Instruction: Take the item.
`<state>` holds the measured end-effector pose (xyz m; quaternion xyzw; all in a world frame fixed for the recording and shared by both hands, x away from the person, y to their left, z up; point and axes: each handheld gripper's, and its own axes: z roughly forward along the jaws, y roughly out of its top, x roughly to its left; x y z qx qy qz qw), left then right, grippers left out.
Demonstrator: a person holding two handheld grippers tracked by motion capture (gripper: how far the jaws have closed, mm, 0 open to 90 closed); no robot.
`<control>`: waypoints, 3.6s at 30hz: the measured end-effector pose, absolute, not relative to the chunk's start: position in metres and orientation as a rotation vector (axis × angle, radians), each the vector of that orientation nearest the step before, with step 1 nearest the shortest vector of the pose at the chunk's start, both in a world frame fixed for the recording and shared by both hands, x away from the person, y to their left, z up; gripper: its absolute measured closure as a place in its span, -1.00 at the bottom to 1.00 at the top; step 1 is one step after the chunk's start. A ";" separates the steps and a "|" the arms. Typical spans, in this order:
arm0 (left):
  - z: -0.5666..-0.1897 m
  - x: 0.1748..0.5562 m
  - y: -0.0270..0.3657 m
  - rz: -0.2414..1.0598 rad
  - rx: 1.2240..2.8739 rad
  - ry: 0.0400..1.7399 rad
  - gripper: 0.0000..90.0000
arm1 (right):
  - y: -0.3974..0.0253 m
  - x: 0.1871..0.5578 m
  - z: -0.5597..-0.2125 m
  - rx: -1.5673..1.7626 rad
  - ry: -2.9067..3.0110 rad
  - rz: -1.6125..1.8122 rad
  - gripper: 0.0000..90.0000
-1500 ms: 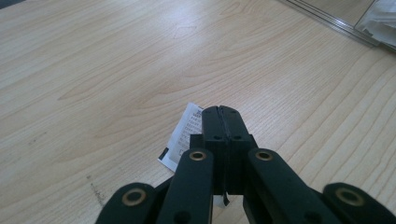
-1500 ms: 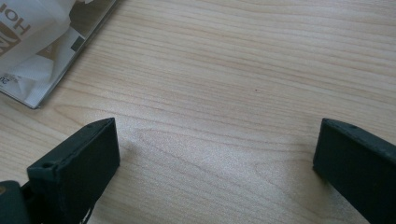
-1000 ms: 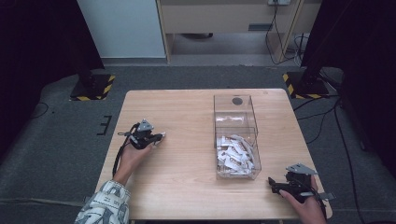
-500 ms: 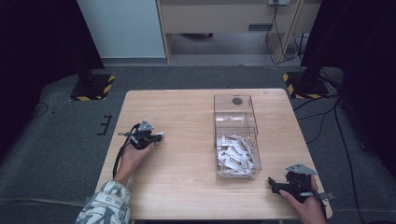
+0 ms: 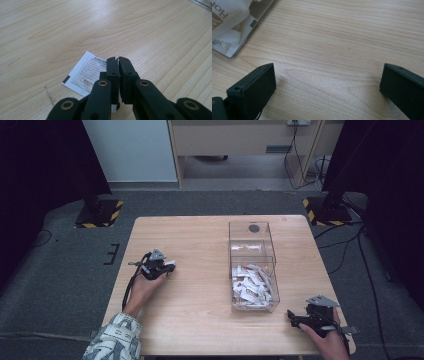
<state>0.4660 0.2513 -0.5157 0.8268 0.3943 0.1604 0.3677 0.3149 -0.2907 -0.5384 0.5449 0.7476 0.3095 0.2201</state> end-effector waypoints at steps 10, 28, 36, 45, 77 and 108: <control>-0.514 0.464 0.250 0.431 2.098 1.008 0.75 | -0.291 0.315 -0.538 1.507 2.067 0.856 -0.98; -0.513 0.463 0.242 0.505 2.099 0.995 -0.13 | -0.291 0.315 -0.538 1.507 2.067 0.856 -0.98; -0.508 0.460 0.238 0.496 2.078 0.981 -0.48 | -0.291 0.315 -0.538 1.507 2.067 0.856 -0.98; -0.501 0.456 0.236 0.479 2.068 0.960 -0.66 | -0.291 0.315 -0.538 1.507 2.068 0.856 -0.98; -0.477 0.421 0.191 0.397 2.082 0.824 -0.83 | -0.291 0.315 -0.538 1.507 2.067 0.856 -0.98; -0.504 0.373 0.212 0.368 2.189 0.819 -0.85 | -0.291 0.315 -0.538 1.507 2.066 0.857 -0.98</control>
